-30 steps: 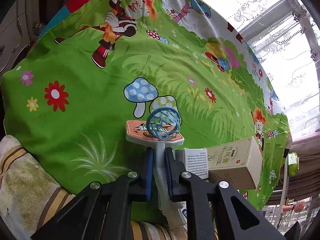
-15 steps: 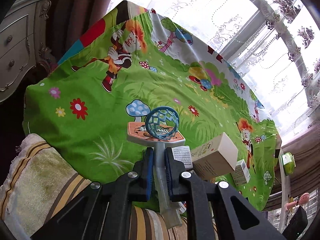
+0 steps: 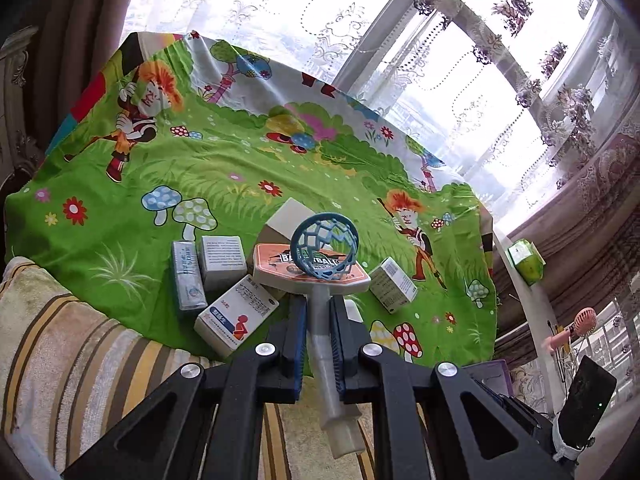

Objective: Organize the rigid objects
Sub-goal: 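Carry the hoop toy and blue clip over the purple box and open both grippers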

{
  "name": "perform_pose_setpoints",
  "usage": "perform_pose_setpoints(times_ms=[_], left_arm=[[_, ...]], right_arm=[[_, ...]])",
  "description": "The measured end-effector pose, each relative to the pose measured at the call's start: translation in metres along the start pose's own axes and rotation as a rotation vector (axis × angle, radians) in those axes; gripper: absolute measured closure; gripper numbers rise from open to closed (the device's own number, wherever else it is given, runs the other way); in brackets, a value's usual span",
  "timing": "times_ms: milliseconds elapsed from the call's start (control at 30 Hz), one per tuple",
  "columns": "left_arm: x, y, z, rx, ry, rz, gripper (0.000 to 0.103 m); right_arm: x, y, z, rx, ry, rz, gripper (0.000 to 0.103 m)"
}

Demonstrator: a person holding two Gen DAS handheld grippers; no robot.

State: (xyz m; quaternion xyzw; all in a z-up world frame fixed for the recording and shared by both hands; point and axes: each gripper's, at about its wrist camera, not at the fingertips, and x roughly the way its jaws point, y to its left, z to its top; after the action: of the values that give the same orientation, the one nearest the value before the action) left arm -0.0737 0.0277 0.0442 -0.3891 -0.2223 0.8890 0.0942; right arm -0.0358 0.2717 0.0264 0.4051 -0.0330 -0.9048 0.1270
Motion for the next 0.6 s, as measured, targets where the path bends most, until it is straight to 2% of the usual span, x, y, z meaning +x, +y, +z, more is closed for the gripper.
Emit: perform_pose_setpoints(times_ms=[233, 600], left_arm=[[0.018, -0.047, -0.024, 0.091, 0.093, -0.078, 0.091], [0.044, -0.134, -0.077, 0.300, 0.282, -0.248, 0.091]], right_arm=[[-0.034, -0.056, -0.021, 0.125, -0.020, -0.057, 0.074], [-0.086, -0.152, -0.063, 0.303, -0.042, -0.223, 0.074]])
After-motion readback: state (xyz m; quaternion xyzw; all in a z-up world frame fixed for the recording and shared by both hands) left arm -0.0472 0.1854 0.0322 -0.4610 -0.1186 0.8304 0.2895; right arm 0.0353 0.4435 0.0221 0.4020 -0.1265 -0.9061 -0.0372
